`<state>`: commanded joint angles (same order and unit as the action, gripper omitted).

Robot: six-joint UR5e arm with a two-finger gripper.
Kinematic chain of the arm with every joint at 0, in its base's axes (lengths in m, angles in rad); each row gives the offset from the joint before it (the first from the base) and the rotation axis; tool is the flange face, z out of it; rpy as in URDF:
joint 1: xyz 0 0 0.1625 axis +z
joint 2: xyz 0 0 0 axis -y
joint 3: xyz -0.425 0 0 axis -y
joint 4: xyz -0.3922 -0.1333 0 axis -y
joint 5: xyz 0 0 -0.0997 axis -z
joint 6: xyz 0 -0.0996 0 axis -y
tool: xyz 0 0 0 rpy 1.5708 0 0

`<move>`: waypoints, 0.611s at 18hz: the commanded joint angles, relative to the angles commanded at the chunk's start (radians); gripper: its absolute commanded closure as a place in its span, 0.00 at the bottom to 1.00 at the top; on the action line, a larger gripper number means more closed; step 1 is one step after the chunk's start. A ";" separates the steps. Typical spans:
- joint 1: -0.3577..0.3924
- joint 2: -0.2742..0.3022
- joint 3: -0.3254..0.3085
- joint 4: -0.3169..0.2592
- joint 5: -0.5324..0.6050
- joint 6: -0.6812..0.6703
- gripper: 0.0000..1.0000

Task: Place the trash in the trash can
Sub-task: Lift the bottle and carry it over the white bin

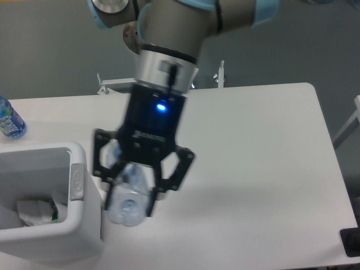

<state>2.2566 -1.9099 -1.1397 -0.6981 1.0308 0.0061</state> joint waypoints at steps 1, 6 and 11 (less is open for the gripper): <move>-0.005 0.003 -0.002 0.005 0.000 0.002 0.42; -0.068 -0.021 -0.003 0.068 0.002 0.005 0.42; -0.132 -0.055 -0.003 0.074 0.000 0.006 0.42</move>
<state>2.1247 -1.9650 -1.1428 -0.6243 1.0308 0.0123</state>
